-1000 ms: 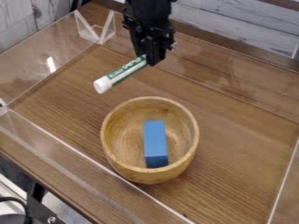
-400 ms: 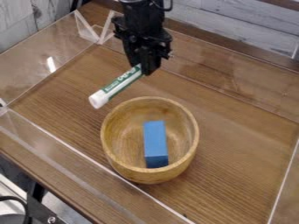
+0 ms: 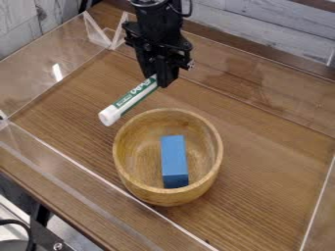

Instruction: Put the green marker in the brown bowl

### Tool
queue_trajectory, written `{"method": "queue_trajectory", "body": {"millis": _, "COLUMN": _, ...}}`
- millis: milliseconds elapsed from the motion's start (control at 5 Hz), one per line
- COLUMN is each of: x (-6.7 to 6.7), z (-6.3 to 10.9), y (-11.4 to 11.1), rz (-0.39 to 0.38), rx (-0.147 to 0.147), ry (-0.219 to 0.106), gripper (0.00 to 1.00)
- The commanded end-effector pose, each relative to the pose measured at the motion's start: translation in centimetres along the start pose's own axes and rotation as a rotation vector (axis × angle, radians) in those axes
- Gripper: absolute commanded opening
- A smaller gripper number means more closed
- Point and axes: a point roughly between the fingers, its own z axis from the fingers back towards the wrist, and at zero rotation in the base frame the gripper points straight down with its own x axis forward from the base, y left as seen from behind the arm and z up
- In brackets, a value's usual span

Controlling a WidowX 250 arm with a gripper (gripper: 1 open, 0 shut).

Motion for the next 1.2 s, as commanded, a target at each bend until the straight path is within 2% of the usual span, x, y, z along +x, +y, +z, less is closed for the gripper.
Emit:
{"method": "queue_trajectory", "body": {"millis": 0, "x": 0.4, "z": 1.6, "y": -0.2, "rz": -0.009, "rx": 0.026, "ry": -0.058, "gripper": 0.00}}
{"method": "queue_trajectory", "body": {"millis": 1000, "x": -0.8, "z": 0.7, "y": -0.7, "rz": 0.013, "rx": 0.044, "ry": -0.022, "gripper": 0.00}}
